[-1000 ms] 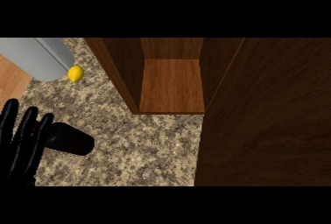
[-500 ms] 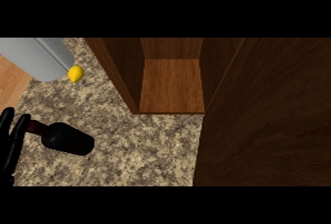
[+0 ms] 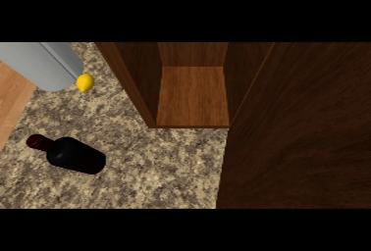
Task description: Pick up the wine, place it into the cabinet and close the cabinet
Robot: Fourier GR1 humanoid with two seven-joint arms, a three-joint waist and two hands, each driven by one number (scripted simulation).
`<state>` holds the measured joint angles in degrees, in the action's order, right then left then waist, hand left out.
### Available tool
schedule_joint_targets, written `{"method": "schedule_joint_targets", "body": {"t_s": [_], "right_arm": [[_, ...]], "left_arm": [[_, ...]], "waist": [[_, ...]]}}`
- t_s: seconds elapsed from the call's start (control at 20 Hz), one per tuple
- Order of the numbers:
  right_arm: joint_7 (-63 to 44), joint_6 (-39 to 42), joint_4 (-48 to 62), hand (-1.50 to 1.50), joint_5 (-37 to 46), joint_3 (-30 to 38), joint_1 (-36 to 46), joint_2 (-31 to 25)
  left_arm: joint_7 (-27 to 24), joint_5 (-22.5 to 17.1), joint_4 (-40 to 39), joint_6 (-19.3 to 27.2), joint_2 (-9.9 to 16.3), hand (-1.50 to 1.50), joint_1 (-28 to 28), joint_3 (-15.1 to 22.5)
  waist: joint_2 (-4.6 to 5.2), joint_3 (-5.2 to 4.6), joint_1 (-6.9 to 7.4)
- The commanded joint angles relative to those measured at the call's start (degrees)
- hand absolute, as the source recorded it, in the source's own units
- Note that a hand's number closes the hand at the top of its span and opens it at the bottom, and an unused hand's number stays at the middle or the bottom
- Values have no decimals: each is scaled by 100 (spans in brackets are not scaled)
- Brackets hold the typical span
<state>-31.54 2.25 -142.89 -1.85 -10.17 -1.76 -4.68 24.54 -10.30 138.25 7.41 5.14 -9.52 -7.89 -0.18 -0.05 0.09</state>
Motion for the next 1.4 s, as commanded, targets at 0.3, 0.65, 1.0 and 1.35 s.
{"method": "schedule_joint_targets", "body": {"t_s": [0.3, 0.65, 1.0, 1.35], "right_arm": [[-184, -97, -490, -150, 217, -332, -76, 96], [-730, -39, -860, -150, -486, 372, 220, -181], [-883, -85, -1054, -150, -257, 80, 152, -112], [-605, -58, -869, -150, -381, 226, 119, -127]], "left_arm": [[26, -1595, -816, -544, 243, -150, 316, -1149], [-795, -1530, -1712, -1425, 46, -150, -226, -1206], [-1344, -1663, -2527, -1904, 48, -150, -219, -1445], [-2198, -1177, -3060, -2141, -104, -150, -503, -1565]], "waist": [[8, 2, -18], [10, 2, -29], [4, 1, -26], [7, 5, -22]]}}
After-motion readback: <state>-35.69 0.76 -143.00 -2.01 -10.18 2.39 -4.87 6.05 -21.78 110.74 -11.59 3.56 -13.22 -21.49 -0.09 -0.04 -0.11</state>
